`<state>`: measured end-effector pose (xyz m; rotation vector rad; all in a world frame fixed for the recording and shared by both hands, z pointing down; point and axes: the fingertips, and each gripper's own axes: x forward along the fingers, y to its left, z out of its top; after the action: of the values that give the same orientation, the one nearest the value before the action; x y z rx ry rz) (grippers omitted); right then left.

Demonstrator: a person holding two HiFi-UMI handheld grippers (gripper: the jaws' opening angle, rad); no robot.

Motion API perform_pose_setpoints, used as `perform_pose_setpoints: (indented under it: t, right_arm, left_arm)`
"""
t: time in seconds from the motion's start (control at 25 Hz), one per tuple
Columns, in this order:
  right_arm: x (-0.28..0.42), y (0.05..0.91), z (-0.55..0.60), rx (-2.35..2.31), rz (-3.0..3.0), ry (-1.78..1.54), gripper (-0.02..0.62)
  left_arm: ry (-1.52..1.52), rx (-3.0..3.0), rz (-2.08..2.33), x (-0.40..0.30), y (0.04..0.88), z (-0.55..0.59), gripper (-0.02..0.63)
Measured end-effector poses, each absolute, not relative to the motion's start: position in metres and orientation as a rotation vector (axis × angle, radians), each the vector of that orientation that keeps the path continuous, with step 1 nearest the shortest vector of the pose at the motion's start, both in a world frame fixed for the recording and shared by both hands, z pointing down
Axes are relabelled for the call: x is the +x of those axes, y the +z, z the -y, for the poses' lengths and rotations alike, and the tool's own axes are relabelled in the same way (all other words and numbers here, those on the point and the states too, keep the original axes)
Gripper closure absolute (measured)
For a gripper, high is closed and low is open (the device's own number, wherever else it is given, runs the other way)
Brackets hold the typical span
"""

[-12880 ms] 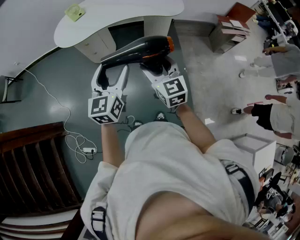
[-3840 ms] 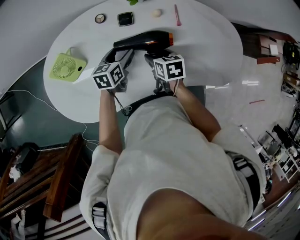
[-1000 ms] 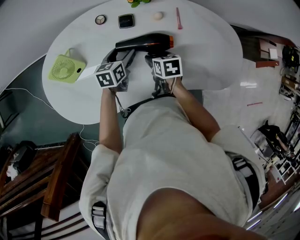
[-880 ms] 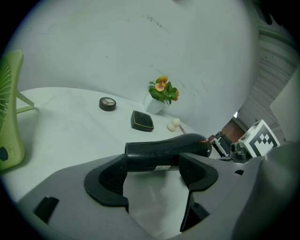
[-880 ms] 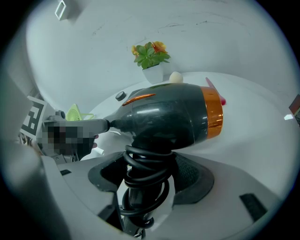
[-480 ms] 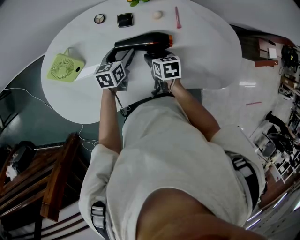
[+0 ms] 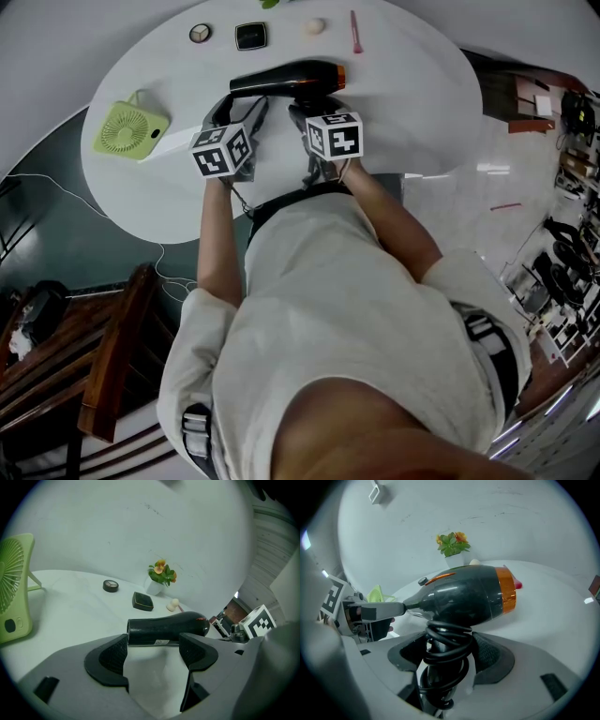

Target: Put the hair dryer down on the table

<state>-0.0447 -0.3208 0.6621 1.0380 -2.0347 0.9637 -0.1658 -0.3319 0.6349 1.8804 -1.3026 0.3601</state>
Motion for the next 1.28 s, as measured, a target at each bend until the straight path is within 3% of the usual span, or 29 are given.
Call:
perform_pose_setpoints:
  t: [1.28]
  right_arm:
    - [-0.017,0.629,0.254,1.173,2.056,0.956,0.325]
  left_arm:
    - [0.350,1.978,1.221,-0.139,0.604,0.249,0.256]
